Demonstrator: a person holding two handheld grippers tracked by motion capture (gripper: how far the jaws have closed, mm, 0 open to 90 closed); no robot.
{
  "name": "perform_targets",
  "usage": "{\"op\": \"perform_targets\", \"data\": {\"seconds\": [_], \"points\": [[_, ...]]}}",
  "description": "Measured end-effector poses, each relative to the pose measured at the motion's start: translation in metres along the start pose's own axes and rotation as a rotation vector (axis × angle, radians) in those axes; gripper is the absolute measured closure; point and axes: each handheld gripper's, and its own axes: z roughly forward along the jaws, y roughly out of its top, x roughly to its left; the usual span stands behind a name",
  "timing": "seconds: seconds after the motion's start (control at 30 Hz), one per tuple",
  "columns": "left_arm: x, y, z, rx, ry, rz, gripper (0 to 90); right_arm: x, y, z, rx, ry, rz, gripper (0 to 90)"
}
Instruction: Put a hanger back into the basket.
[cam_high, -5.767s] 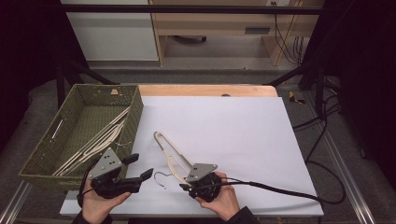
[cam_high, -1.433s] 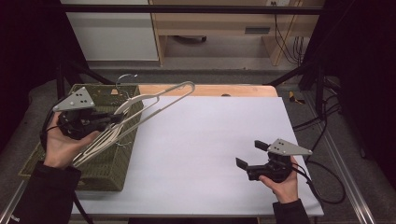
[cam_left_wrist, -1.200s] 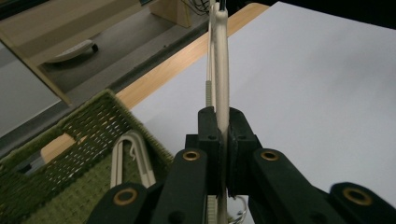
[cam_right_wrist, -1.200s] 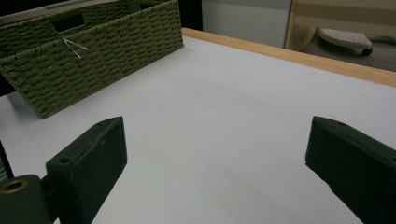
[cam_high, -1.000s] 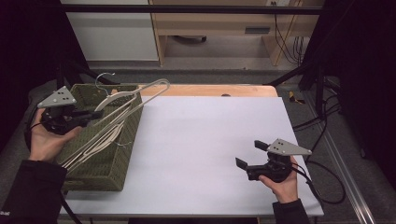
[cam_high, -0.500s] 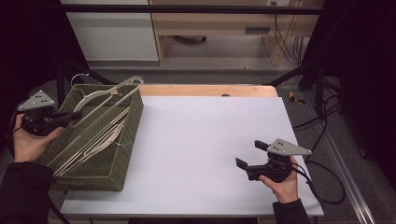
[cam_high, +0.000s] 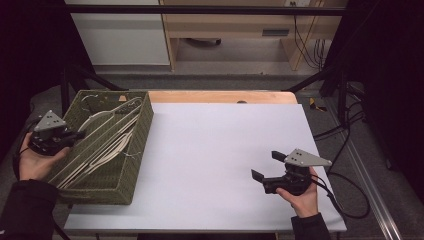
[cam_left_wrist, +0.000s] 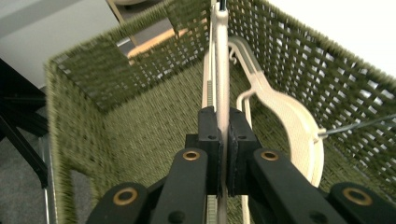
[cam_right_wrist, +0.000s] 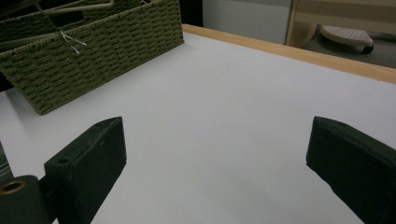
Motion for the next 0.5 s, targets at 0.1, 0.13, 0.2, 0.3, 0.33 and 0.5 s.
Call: {"op": "perform_targets", "data": {"seconds": [0.1, 0.13, 0.2, 0.3, 0.33, 0.5], "points": [[-0.006, -0.009, 0.010, 0.021, -0.007, 0.004, 86.2, 0.000, 0.000, 0.000, 0.002, -0.001, 0.003, 5.8], [-0.007, -0.012, 0.013, 0.024, -0.006, 0.002, 86.2, 0.000, 0.000, 0.000, 0.002, -0.002, 0.002, 5.8], [-0.009, -0.016, 0.017, 0.027, -0.014, -0.008, 85.9, 0.001, 0.000, 0.001, 0.002, -0.002, 0.002, 5.8], [-0.012, -0.022, 0.022, 0.091, -0.040, -0.018, 82.8, 0.001, -0.001, 0.001, 0.002, -0.003, 0.002, 5.9], [-0.013, -0.024, 0.024, 0.106, -0.050, -0.028, 81.4, 0.001, -0.001, 0.001, 0.003, -0.002, 0.002, 5.9], [-0.013, -0.026, 0.025, 0.137, -0.117, -0.058, 74.9, 0.002, -0.001, 0.003, 0.005, 0.002, 0.002, 5.6]]}}
